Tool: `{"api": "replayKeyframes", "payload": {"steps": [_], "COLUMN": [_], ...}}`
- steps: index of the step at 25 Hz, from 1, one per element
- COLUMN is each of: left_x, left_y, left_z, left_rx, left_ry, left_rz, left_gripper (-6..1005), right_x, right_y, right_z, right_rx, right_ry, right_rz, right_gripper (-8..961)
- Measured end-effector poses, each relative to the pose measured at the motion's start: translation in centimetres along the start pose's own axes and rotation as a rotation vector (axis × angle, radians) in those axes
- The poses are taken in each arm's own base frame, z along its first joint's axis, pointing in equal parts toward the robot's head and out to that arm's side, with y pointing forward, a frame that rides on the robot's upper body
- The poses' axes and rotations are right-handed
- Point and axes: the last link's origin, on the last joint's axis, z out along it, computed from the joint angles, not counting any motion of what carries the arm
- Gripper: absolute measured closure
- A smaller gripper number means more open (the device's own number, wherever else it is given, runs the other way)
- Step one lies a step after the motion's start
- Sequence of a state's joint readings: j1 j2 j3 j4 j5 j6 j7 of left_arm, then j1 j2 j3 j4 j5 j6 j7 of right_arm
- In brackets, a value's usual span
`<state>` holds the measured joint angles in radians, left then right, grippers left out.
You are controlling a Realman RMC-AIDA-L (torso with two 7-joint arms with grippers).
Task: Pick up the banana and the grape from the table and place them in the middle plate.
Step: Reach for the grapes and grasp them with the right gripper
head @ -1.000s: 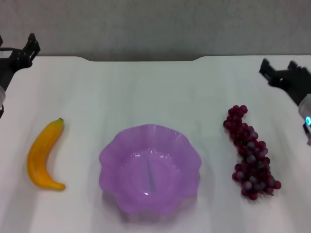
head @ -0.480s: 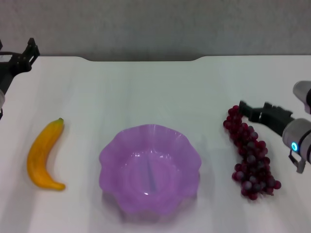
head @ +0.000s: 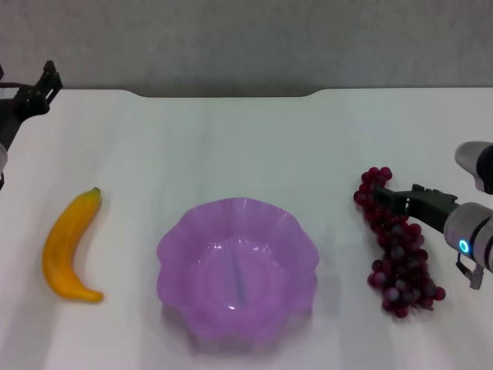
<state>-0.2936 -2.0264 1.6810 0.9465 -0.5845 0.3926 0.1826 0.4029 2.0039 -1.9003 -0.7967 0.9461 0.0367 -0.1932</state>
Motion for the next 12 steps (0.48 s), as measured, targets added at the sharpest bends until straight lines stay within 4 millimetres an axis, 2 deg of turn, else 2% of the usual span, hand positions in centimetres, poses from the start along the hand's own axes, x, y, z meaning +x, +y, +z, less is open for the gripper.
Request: {"api": "replayKeyframes", "payload": {"steps": [7, 12], "left_x": [-0.1, 0.0], "left_y": [0.0, 0.3], "left_z": [0.0, 0.1], "left_rx": [0.001, -0.006], "left_ry": [-0.002, 0.000], "left_rz": [-0.005, -0.006], "left_gripper": [168, 168], "right_x": [0.9, 1.1], "right_y": [-0.9, -0.7], "right_z": [-0.1, 0.4], "right_rx": [0.026, 0.026], "right_ry": [0.017, 0.041], "right_rz": [0.005, -0.035], "right_gripper": [189, 190]}}
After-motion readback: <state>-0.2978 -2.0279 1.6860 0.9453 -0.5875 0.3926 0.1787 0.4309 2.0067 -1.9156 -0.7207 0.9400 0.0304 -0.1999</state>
